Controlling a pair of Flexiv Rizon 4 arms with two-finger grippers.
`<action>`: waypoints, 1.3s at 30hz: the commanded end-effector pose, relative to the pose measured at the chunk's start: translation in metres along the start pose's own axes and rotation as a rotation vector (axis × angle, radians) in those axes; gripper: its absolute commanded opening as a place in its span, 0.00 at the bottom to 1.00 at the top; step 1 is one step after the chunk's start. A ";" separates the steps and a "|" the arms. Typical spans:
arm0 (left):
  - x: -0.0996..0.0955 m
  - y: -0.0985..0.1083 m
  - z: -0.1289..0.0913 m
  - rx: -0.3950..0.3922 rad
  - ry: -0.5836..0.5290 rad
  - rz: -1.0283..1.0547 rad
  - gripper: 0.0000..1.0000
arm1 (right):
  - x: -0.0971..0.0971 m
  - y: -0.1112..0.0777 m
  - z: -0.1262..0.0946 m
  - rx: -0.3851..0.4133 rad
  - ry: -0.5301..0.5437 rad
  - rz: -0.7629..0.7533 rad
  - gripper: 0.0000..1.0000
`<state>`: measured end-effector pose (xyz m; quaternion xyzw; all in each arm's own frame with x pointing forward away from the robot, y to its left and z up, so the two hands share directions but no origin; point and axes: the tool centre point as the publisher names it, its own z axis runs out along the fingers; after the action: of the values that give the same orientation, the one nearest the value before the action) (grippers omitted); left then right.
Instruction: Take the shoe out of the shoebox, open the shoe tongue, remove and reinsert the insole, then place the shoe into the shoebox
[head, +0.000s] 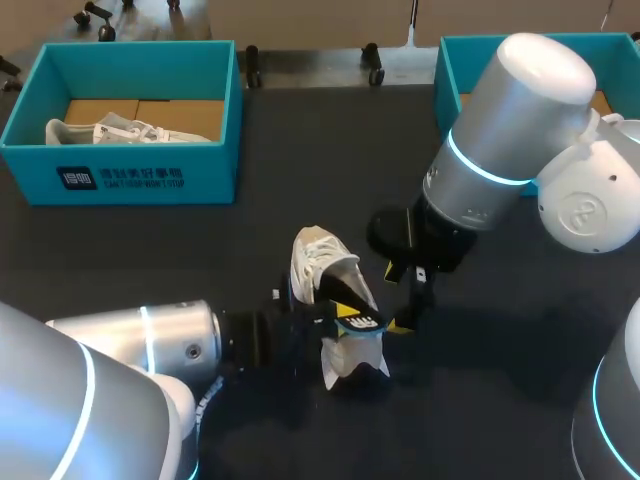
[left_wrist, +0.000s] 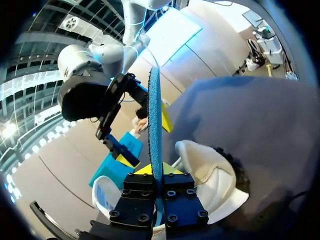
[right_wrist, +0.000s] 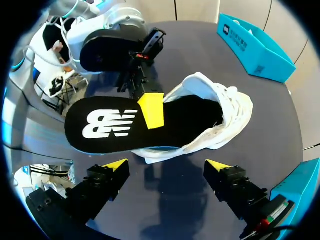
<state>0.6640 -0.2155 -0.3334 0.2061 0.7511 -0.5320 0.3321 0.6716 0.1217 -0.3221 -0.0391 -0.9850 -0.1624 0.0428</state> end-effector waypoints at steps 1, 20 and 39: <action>-0.007 0.009 0.011 -0.021 0.015 0.006 0.00 | 0.001 0.000 0.001 0.001 -0.002 0.000 1.00; -0.011 0.023 0.003 0.000 0.103 -0.070 0.25 | 0.001 0.000 0.001 0.001 -0.002 0.000 1.00; 0.003 -0.015 -0.003 0.093 0.165 -0.072 0.00 | 0.001 0.000 0.001 0.001 -0.002 0.000 1.00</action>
<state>0.6557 -0.2145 -0.3227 0.2387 0.7546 -0.5617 0.2409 0.6716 0.1217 -0.3221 -0.0391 -0.9850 -0.1624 0.0428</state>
